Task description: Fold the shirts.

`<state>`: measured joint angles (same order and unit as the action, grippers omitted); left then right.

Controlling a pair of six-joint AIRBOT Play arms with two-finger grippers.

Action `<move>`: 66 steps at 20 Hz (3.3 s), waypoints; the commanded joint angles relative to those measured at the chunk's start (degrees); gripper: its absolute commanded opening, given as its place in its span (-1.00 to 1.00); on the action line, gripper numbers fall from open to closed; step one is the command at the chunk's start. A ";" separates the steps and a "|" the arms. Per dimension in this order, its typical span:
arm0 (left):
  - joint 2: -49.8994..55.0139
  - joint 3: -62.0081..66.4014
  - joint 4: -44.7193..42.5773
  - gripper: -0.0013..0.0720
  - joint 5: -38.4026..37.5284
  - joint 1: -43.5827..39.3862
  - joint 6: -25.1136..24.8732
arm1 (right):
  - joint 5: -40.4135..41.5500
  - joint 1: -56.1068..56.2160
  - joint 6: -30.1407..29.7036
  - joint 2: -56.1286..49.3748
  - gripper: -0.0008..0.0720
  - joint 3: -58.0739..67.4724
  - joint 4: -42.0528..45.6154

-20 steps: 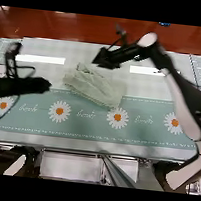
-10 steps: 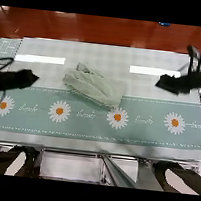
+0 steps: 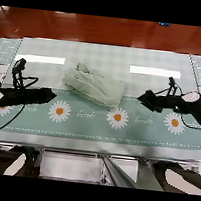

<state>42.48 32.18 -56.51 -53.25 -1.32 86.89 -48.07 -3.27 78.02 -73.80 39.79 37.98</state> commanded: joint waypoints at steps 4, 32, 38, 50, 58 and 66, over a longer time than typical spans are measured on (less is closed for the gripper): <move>0.42 -0.72 0.20 -0.93 0.39 -0.37 1.46 | -7.34 0.26 -10.21 -14.16 0.14 8.98 -14.40; 0.42 -0.72 0.24 -0.93 0.33 -0.39 2.95 | -35.56 -1.29 10.36 -12.98 -0.88 69.48 7.63; 0.42 -0.72 0.26 -0.93 -0.15 -0.44 2.95 | -41.44 -21.44 12.92 -6.01 -0.89 69.46 7.63; 0.42 -0.72 1.53 -0.93 2.32 -0.50 2.08 | -58.31 -50.82 17.99 -1.14 -0.89 69.09 19.63; 0.42 -0.72 1.55 -0.93 2.32 -0.55 1.20 | -58.36 -67.36 16.37 9.97 -0.88 43.06 29.55; 0.42 -0.72 1.57 -0.93 2.29 -0.85 0.46 | -58.62 -74.07 19.06 21.77 -0.76 27.45 54.64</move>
<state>42.85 31.46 -54.92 -50.98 -2.02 87.94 -106.00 -76.53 96.62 -54.78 70.24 81.43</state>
